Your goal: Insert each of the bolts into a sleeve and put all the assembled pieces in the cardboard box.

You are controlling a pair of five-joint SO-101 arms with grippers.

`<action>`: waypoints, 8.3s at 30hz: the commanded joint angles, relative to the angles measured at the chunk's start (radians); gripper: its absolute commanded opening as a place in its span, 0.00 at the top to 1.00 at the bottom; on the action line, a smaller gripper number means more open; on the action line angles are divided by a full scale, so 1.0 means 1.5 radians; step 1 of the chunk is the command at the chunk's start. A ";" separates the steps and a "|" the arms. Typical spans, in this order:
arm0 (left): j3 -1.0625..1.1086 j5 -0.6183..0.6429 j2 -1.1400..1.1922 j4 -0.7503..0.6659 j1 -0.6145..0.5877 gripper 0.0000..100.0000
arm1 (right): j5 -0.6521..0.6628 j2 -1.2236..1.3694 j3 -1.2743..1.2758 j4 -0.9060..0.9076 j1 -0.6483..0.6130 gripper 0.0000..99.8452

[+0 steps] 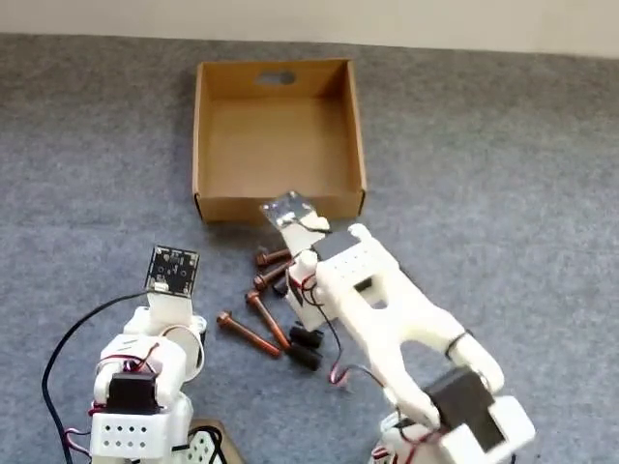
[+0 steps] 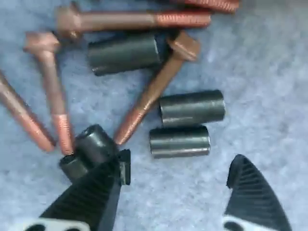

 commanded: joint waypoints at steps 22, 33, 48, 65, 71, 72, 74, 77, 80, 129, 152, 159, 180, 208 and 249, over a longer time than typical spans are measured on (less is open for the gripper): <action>0.011 0.003 -0.003 0.004 0.012 0.99 | 0.016 -0.105 -0.047 0.042 0.121 0.99; 0.011 0.003 -0.003 0.004 0.012 0.99 | -0.058 -0.220 0.047 0.026 0.136 0.87; 0.011 0.003 -0.003 0.004 0.012 0.99 | -0.305 -0.220 0.228 -0.319 0.099 0.81; 0.011 0.003 -0.003 0.002 0.012 0.99 | -0.384 -0.220 0.264 -0.311 0.075 0.81; 0.011 0.003 -0.003 0.002 0.012 0.99 | -0.300 -0.220 0.303 -0.312 0.085 0.81; 0.011 0.003 -0.003 0.002 0.012 0.99 | -0.274 -0.220 0.305 -0.312 0.085 0.81; 0.011 0.003 -0.003 0.002 0.012 0.99 | -0.225 -0.220 0.305 -0.312 0.085 0.81; 0.011 0.003 -0.003 0.002 0.012 0.99 | -0.186 -0.222 0.305 -0.311 0.086 0.86; 0.011 0.003 -0.003 0.002 0.011 0.99 | -0.181 -0.228 0.305 -0.311 0.087 0.99; 0.011 0.003 -0.003 0.004 0.011 0.99 | 0.310 -0.733 0.469 -0.053 0.048 0.82; 0.011 0.003 -0.003 0.004 0.011 0.99 | 0.389 -0.457 0.476 -0.250 0.147 0.82; 0.011 0.003 -0.003 0.004 0.011 0.99 | 0.393 -0.392 0.444 -0.249 0.115 0.82; 0.011 0.003 -0.003 0.004 0.011 0.99 | 0.078 -0.384 0.365 -0.248 0.339 0.99; 0.011 0.003 -0.003 0.004 0.009 0.99 | 0.133 0.049 -0.035 0.087 0.302 0.83; 0.011 0.003 -0.003 0.004 0.008 0.99 | 0.145 -0.206 0.187 -0.059 0.258 0.82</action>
